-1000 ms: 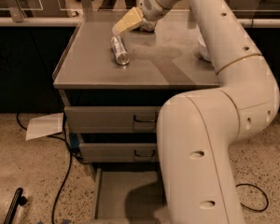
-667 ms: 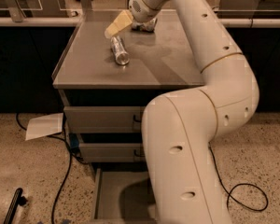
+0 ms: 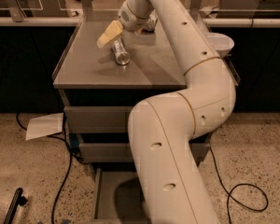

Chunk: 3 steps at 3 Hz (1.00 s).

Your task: Place redbull can into bottom drawer

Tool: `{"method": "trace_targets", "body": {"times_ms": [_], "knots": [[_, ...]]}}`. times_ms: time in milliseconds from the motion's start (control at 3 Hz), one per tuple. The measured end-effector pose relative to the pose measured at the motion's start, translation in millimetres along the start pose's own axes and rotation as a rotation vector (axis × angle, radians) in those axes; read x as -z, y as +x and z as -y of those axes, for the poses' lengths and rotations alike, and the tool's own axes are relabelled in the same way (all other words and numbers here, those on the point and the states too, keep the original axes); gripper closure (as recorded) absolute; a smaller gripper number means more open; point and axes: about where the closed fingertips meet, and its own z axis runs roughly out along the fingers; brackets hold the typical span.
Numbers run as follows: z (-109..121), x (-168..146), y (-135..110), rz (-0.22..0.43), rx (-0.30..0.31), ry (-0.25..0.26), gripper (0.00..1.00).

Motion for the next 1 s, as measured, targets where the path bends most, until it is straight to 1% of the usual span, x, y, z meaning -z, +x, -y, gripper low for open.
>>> {"method": "trace_targets", "body": {"times_ms": [333,1000], "knots": [[0.9,-15.1,3.2,-0.014,-0.016,-0.008,0.00],[9.9,-38.3,14.3,-0.051,-0.046,0.003,0.00]]}}
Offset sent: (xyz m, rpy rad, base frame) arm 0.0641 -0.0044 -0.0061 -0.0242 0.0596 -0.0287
